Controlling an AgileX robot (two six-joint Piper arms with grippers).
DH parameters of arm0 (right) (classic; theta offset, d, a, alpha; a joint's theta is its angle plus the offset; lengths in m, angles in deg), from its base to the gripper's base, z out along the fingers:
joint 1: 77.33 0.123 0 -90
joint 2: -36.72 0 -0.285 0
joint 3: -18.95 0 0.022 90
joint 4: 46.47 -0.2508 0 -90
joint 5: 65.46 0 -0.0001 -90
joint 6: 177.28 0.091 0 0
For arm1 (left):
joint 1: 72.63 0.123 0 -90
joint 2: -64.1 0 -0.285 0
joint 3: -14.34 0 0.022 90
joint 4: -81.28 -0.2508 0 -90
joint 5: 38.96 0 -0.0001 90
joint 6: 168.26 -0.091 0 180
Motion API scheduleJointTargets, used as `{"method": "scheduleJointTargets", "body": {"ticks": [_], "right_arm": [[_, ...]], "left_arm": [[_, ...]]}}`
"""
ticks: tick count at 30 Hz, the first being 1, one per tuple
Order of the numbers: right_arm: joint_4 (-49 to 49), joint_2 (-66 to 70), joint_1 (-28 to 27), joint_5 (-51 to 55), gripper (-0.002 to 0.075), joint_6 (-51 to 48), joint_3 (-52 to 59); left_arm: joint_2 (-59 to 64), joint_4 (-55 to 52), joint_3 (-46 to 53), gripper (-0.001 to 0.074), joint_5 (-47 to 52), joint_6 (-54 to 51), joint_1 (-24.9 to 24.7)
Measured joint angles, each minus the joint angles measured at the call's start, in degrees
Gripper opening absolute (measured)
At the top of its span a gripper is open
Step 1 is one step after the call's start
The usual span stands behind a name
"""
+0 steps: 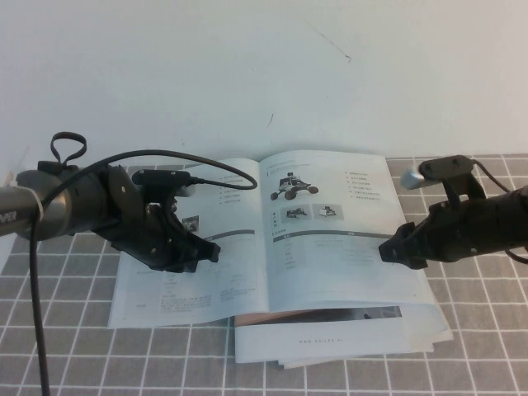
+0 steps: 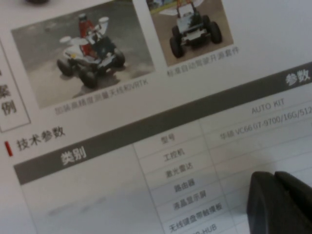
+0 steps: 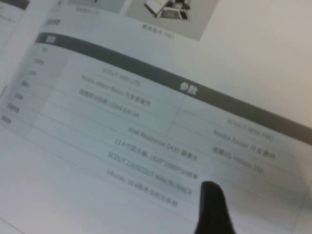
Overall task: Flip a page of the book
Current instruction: Open the closed book
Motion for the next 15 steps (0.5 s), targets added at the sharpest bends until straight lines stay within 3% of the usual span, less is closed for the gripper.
{"method": "scheduleJointTargets", "body": {"ticks": [15], "right_arm": [[0.22,3.88,-1.73,4.22,0.0432,4.71,-2.9]], "left_arm": [[0.0,0.0,-0.13,-0.0004,0.48,-0.23,0.0]]}}
